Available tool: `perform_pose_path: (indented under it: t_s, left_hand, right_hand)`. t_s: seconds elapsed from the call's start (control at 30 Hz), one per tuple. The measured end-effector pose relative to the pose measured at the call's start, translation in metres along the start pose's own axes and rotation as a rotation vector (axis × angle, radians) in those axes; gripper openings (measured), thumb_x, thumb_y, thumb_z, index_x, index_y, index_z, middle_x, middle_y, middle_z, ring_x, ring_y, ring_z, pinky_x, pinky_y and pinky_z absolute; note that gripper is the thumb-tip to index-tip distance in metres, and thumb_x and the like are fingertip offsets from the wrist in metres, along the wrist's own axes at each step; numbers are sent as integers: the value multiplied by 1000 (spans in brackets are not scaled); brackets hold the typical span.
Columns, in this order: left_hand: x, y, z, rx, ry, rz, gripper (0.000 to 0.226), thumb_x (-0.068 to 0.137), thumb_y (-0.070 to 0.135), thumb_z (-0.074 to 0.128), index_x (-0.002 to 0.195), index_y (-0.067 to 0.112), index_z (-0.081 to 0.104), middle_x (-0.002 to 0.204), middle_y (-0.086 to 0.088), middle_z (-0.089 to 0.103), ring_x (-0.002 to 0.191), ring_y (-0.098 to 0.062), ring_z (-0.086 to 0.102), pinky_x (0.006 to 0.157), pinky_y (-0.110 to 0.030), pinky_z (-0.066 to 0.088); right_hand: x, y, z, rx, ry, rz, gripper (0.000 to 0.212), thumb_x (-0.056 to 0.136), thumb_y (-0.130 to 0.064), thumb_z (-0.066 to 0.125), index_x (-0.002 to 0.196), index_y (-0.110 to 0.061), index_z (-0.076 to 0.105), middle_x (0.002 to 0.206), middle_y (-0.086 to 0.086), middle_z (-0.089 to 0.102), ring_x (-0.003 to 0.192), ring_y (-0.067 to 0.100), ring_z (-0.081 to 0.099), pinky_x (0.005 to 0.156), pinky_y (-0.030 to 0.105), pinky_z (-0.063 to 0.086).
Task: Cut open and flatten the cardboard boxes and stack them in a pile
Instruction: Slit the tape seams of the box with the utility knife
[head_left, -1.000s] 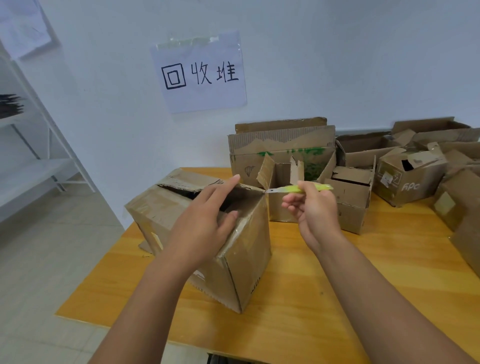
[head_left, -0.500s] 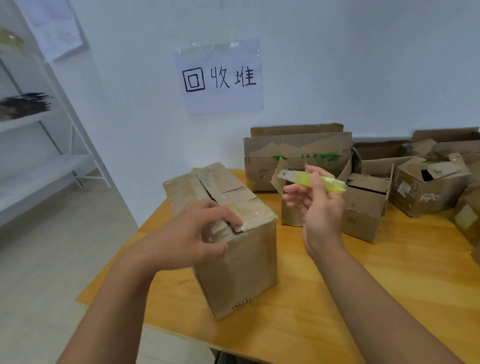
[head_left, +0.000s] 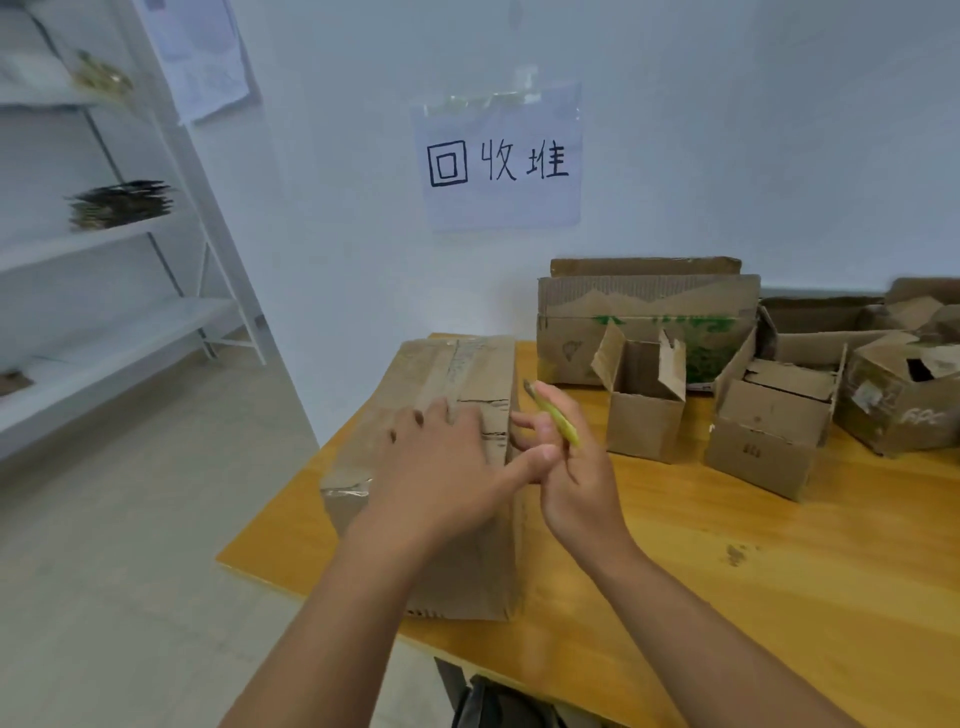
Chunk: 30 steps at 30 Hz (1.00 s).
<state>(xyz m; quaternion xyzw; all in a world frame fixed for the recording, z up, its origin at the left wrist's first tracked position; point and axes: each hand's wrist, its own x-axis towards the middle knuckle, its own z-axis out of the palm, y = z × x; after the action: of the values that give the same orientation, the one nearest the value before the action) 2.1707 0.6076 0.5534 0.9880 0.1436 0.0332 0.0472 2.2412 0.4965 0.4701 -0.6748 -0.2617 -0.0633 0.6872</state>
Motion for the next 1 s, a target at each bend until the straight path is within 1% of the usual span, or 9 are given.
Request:
perform_pose_path:
  t_s: [0.1, 0.2, 0.3, 0.37, 0.5, 0.63, 0.8, 0.87, 1.0]
  left_hand:
    - [-2, -26, -10, -5, -48, 66, 66, 88, 67, 41, 143, 32, 36, 155, 3, 32, 138, -25, 30, 110, -42, 31]
    - [-6, -64, -26, -44, -184, 133, 43, 90, 33, 52, 131, 33, 40, 142, 7, 44, 125, -17, 41, 99, -35, 36]
    - [-5, -99, -36, -90, -298, 71, 52, 81, 4, 47, 122, 35, 39, 141, 10, 43, 130, -18, 40, 109, -39, 31]
    - [0, -106, -33, -142, -244, 61, 48, 82, 5, 48, 119, 35, 38, 146, 9, 39, 134, -19, 37, 111, -41, 31]
    - [6, -68, -5, -53, 117, 39, 54, 92, 52, 44, 140, 29, 38, 147, 1, 39, 136, -24, 34, 114, -41, 28]
    - [16, -30, 19, -15, 253, 4, 79, 86, 81, 18, 144, 32, 40, 148, 0, 41, 137, -24, 35, 113, -41, 25]
    - [49, -69, 14, -139, 159, 294, 61, 83, 69, 26, 136, 48, 49, 136, 16, 45, 126, -14, 43, 102, -36, 36]
    - [56, -71, 5, -186, 100, 369, 60, 80, 56, 29, 133, 43, 55, 135, 15, 47, 124, -13, 43, 98, -32, 34]
    - [49, -40, 7, -225, 199, 469, 51, 81, 39, 38, 121, 27, 66, 130, 8, 57, 116, -12, 52, 90, -27, 41]
  right_hand:
    - [8, -4, -5, -6, 65, 16, 32, 99, -46, 36, 130, -48, 44, 116, -8, 68, 90, 11, 72, 80, 37, 60]
    - [23, -7, -15, -16, 88, 31, 33, 99, -48, 33, 131, -47, 42, 120, -12, 65, 107, 4, 64, 94, 29, 53]
    - [37, -9, -20, -80, 32, 44, 33, 104, -43, 33, 136, -46, 41, 127, -18, 60, 113, -13, 53, 99, 11, 39]
    - [45, -9, -18, -126, -34, 57, 36, 105, -41, 33, 141, -41, 40, 138, -16, 55, 114, -19, 48, 94, 0, 34]
    - [50, 1, -9, -110, -143, 110, 44, 103, -46, 33, 146, -38, 39, 144, -10, 52, 132, 2, 45, 111, 30, 39]
    - [34, 2, -8, -136, -99, 114, 42, 99, -55, 33, 139, -49, 41, 141, -13, 54, 127, 1, 50, 103, 32, 47]
    - [-9, -2, -17, -187, -26, 17, 33, 98, -62, 32, 131, -65, 36, 134, -20, 58, 117, 1, 60, 94, 44, 54]
    - [-19, -9, -17, -179, -53, -44, 32, 101, -51, 34, 132, -59, 38, 129, -20, 61, 109, -1, 63, 92, 37, 55]
    - [-1, -14, -21, -296, -46, -165, 36, 103, -37, 39, 134, -53, 39, 136, -19, 54, 129, -4, 46, 106, 21, 39]
